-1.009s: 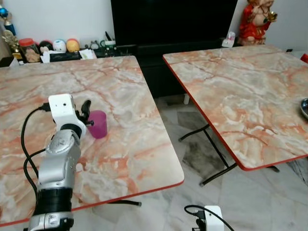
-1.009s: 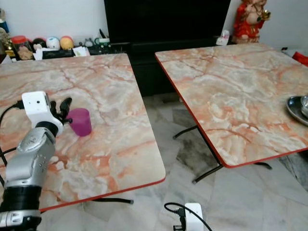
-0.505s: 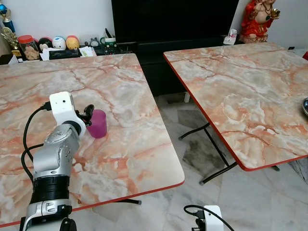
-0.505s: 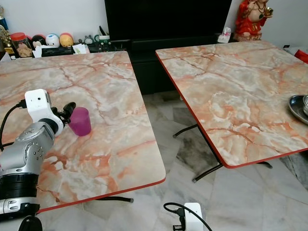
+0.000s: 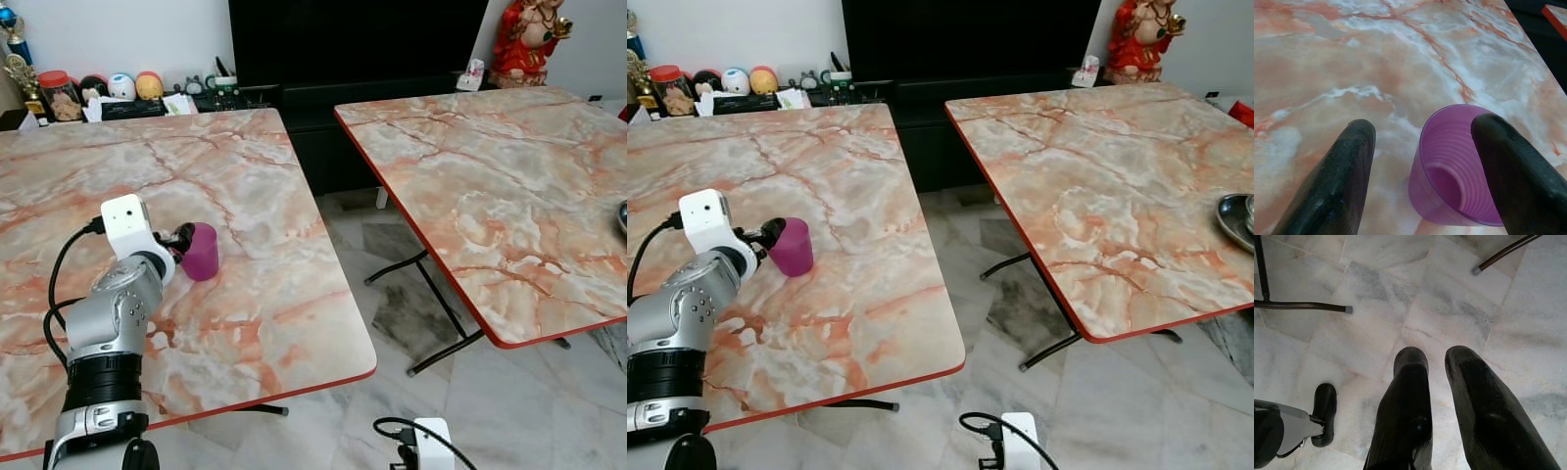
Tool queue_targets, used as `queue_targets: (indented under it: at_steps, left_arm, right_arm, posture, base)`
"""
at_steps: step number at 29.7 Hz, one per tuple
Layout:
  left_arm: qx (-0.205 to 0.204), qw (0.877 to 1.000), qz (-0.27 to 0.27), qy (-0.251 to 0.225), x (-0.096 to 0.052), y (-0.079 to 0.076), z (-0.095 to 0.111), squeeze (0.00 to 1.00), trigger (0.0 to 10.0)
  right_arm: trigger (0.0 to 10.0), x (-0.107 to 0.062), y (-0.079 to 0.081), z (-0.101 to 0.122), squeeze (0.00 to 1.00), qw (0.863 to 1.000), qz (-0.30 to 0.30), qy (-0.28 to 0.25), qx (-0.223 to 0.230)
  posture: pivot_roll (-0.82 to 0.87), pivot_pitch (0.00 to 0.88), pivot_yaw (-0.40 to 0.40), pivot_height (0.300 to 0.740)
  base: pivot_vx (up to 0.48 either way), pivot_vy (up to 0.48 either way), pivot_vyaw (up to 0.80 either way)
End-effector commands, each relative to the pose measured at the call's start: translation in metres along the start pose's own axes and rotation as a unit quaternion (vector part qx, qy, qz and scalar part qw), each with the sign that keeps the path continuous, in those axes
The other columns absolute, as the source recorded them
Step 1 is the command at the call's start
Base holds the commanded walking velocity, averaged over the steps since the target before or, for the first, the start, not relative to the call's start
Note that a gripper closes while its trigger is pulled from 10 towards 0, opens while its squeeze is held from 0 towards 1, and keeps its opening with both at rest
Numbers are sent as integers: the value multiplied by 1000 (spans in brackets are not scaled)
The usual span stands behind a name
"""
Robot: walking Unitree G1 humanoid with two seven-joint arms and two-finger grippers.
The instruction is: Setting the table
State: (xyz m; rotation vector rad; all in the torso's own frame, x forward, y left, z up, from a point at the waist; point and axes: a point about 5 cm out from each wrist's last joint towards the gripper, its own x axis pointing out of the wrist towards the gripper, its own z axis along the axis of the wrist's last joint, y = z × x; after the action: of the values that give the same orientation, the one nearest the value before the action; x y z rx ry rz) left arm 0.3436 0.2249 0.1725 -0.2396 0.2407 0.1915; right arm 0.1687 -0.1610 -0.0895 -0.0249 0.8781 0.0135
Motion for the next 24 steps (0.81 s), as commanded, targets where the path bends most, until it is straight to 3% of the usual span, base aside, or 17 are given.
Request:
queue_targets:
  at_steps: [1, 13, 14, 15, 16, 17, 20, 21, 22, 23, 24]
  left_arm:
    - [-2, 1000, 3, 14, 0, 0, -3, 0, 10000]
    - [3, 1000, 1, 29, 0, -2, -8, 0, 10000]
    - [4, 1000, 0, 31, 0, -2, -9, 0, 7804]
    - [4, 1000, 0, 31, 0, -2, -9, 0, 7804]
    - [5, 999, -1, 31, 0, -2, -9, 0, 4000]
    - [5, 999, -1, 32, 0, -3, -10, 0, 3843]
    - [6, 999, -2, 35, 0, -3, -10, 0, 5412]
    - [6, 999, -2, 35, 0, -3, -10, 0, 5412]
    - [7, 999, -3, 35, 0, -3, -10, 0, 9373]
    - [6, 999, -3, 36, 0, -2, -11, 0, 10000]
    - [6, 999, -3, 36, 0, -2, -11, 0, 10000]
  right_arm:
    - [10000, 0, -1, -1, 0, 1000, -2, 6, -1]
    - [10000, 0, -1, -1, 0, 1000, -1, 6, -1]
    - [10000, 0, -1, -1, 0, 1000, -1, 6, -1]
    - [10000, 0, -1, -1, 0, 1000, -1, 6, -1]
    - [10000, 0, -1, -1, 0, 1000, 0, 7, -1]
    - [10000, 0, -1, -1, 0, 1000, 0, 7, -1]
    - [10000, 0, -1, -1, 0, 1000, 1, 7, -1]
    - [10000, 0, -1, -1, 0, 1000, 1, 7, -1]
    - [10000, 0, -1, -1, 0, 1000, 1, 7, -1]
    - [10000, 0, -1, -1, 0, 1000, 1, 7, -1]
    - [10000, 0, -1, -1, 0, 1000, 1, 7, -1]
  posture:
    - [193, 0, -37, 740]
    - [189, 0, -36, 740]
    - [189, 0, -36, 740]
    - [189, 0, -36, 740]
    - [189, 0, -35, 740]
    - [190, 0, -36, 740]
    - [189, 0, -35, 740]
    - [189, 0, -35, 740]
    - [191, 2, -35, 740]
    - [191, 2, -35, 740]
    - [191, 2, -35, 740]
  base:
    - [0, 0, 0]
    - [0, 0, 0]
    - [0, 0, 0]
    - [0, 0, 0]
    - [0, 0, 0]
    - [0, 0, 0]
    - [0, 0, 0]
    - [0, 0, 0]
    - [0, 0, 0]
    - [0, 0, 0]
    - [0, 0, 0]
